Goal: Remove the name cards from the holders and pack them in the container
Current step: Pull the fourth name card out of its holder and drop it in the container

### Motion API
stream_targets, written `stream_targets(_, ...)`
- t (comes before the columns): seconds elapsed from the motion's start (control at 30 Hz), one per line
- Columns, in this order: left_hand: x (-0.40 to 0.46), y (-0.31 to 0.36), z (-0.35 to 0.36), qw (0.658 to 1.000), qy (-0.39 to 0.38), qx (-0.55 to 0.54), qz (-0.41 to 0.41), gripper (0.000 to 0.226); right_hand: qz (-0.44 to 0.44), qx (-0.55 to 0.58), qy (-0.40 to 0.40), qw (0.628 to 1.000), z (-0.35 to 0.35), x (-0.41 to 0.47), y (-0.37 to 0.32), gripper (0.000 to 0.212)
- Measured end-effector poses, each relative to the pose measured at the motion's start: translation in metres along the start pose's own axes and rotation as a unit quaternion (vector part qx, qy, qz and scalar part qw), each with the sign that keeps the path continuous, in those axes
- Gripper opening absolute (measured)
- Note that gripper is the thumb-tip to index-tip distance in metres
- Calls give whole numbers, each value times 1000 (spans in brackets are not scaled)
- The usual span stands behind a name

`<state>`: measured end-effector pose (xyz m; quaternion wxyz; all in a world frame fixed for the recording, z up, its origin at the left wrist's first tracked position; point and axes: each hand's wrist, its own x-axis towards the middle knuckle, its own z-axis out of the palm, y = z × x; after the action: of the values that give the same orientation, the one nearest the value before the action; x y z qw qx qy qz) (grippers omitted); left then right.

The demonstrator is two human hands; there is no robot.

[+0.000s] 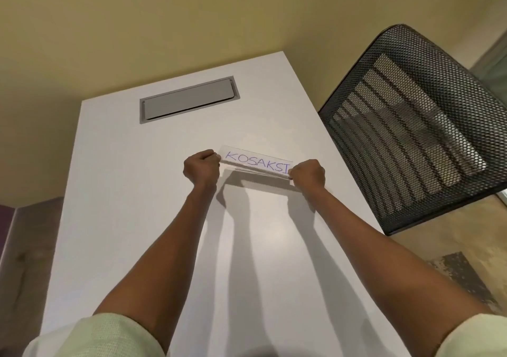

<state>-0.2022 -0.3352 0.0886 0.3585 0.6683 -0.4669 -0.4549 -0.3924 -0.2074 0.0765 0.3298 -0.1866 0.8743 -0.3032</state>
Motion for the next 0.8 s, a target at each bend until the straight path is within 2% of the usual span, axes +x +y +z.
stream_targets(0.17,-21,2,-22,995,-8,-85,-45,12,-56,45,38,997,-7,-18,-3,15)
stream_targets(0.27,-32,-4,-36,989,-36,-120,-72,24,-79,56,53,994,-10,-24,0,14)
stream_targets(0.43,-44,-20,-50,993,-37,-86,-66,25,-86,113,41,989,-12,-32,10,10)
stream_targets(0.53,-49,-30,-57,997,-29,-55,-50,28,-88,141,50,985,-11,-38,15,17)
stream_targets(0.8,-64,-61,-71,999,-24,40,11,24,-90,133,44,986,-2,-45,34,17)
